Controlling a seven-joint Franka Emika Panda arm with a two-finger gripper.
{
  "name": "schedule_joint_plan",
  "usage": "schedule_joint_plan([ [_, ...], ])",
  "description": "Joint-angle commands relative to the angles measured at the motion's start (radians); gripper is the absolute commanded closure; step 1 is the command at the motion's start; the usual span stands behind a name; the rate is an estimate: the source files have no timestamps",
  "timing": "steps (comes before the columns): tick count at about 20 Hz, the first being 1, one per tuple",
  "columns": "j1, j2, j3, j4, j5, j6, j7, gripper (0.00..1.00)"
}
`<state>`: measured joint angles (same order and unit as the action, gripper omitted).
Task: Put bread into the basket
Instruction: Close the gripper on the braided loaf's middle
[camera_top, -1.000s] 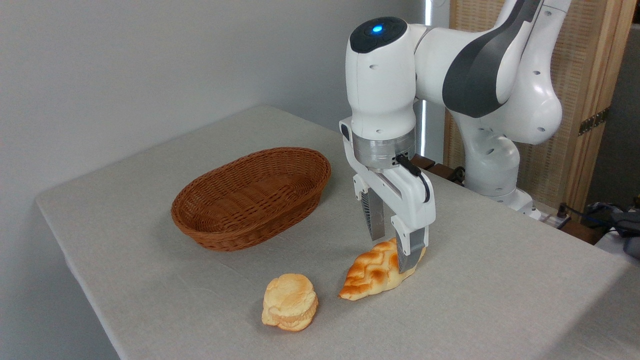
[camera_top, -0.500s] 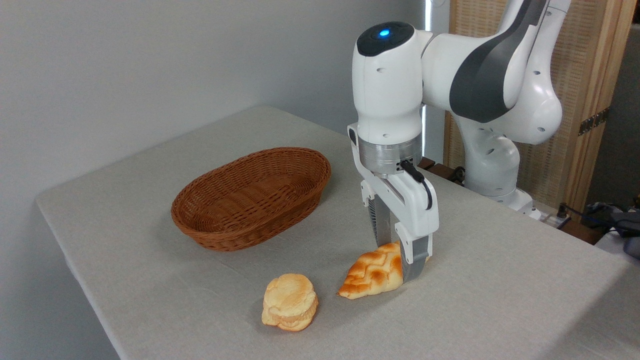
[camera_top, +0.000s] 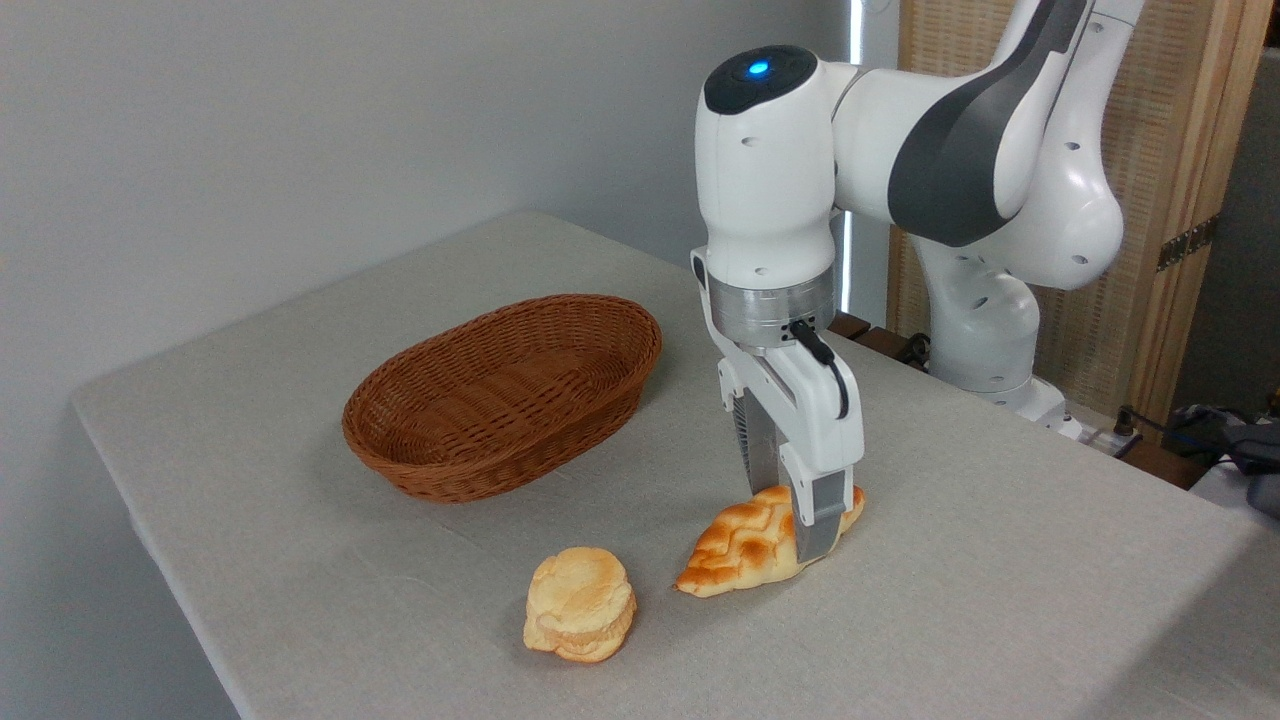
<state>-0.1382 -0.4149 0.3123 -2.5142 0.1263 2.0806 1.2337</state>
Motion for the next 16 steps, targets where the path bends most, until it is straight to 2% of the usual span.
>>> schedule_joint_plan([
  [1,-0.026,0.01,0.018,-0.009,0.019,0.053,0.01,0.0],
  [16,-0.047,0.018,0.019,-0.026,0.019,0.055,0.01,0.0],
])
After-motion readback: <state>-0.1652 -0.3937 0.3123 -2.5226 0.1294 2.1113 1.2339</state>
